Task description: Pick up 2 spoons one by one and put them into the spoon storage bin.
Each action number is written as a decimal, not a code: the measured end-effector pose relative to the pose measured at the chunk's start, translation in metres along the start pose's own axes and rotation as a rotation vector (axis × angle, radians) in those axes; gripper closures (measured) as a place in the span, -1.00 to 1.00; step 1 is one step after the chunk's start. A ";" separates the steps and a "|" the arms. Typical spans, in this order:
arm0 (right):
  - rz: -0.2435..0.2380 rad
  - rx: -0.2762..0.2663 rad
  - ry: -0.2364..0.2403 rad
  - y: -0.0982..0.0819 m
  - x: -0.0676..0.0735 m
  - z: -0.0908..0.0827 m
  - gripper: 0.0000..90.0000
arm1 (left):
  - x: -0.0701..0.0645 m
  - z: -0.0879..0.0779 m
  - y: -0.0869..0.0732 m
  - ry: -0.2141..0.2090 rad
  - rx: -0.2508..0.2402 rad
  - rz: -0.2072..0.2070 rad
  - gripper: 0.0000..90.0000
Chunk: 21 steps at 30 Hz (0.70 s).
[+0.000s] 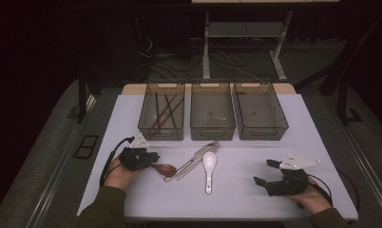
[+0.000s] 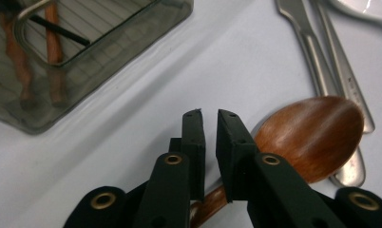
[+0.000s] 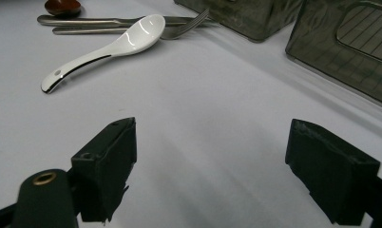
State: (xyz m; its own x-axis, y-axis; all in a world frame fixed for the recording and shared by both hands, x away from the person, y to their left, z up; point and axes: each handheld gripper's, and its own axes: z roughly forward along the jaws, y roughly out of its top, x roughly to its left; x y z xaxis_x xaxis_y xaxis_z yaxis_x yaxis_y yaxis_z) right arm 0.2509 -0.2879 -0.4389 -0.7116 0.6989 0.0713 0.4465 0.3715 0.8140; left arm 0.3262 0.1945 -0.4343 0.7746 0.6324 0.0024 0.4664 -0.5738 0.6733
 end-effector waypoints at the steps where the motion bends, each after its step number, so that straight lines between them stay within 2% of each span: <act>1: -0.001 0.001 0.001 0.000 0.000 0.000 -0.61 | 0.000 -0.001 0.000 0.007 0.007 0.006 0.85; 5: 0.000 0.001 0.002 0.000 0.001 -0.001 -0.61 | 0.002 -0.004 -0.003 0.036 0.037 0.008 0.94; 9: -0.001 0.002 0.002 0.000 0.000 -0.001 -0.61 | 0.006 -0.008 -0.008 0.044 0.059 -0.013 0.98; 12: 0.001 0.000 0.002 0.000 0.000 -0.001 -0.61 | 0.007 -0.011 -0.011 0.034 0.068 -0.029 0.98; 16: -0.001 0.002 0.003 0.001 0.001 -0.001 -0.61 | 0.004 -0.013 -0.014 0.036 0.108 -0.011 0.98; 21: -0.004 0.004 0.003 0.000 0.001 -0.001 -0.61 | 0.000 -0.018 -0.017 0.022 0.121 -0.024 0.98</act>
State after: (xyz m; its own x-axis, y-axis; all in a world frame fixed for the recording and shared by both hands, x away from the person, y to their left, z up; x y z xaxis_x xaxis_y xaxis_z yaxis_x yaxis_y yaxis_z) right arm 0.2500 -0.2878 -0.4381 -0.7151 0.6955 0.0701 0.4460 0.3769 0.8118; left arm 0.3102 0.2138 -0.4325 0.7537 0.6572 0.0044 0.5339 -0.6161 0.5791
